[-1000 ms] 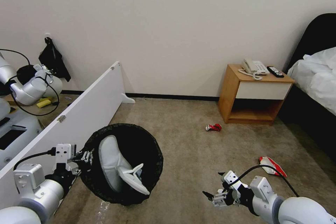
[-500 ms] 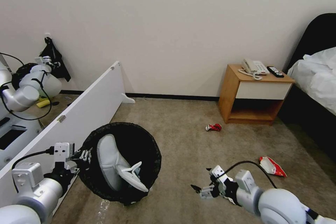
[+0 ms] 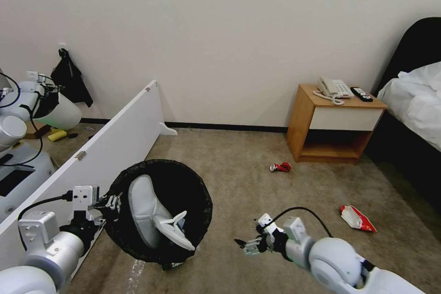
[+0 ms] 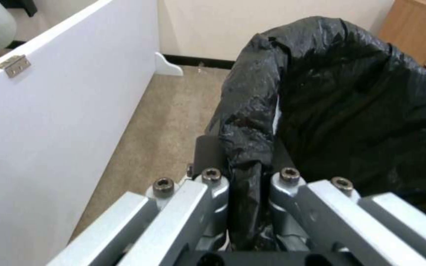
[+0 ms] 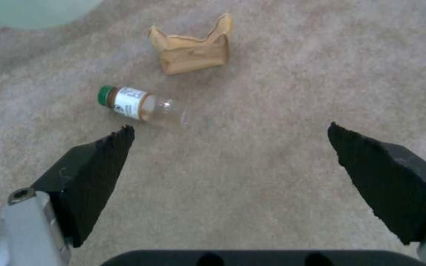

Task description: Pick up the trash bin, then pick up the garbage from the floor and place it into the trash bin.

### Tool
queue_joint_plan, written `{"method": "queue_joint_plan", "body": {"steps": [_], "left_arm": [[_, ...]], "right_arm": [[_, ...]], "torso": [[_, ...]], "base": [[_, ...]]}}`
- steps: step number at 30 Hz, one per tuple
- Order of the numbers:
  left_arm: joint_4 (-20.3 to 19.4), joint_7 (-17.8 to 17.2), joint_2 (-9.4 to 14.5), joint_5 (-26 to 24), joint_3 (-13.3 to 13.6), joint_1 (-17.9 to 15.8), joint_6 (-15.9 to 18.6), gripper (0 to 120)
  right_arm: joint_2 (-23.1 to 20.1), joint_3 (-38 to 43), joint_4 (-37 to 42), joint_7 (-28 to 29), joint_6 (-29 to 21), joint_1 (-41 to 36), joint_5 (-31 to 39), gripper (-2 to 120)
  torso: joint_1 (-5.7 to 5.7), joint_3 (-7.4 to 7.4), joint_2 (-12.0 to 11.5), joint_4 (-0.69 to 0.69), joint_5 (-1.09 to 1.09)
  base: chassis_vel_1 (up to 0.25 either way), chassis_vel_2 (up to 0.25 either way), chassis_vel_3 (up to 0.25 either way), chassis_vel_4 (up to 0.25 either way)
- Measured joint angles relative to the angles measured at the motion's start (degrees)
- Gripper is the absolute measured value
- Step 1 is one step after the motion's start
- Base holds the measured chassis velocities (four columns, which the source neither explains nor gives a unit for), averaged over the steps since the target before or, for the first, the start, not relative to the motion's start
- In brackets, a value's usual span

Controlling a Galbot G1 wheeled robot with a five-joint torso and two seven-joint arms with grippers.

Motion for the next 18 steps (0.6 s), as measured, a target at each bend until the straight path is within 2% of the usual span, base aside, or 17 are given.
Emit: {"method": "queue_joint_plan", "body": {"steps": [18], "left_arm": [[0.0, 0.0, -0.1, 0.0, 0.8, -0.8, 0.0, 4]], "right_arm": [[4.8, -5.6, -7.1, -1.8, 0.5, 5.9, -2.6, 100]], "torso": [[0.0, 0.0, 0.0, 0.0, 0.0]], "base": [[0.0, 0.0, 0.0, 0.0]]}}
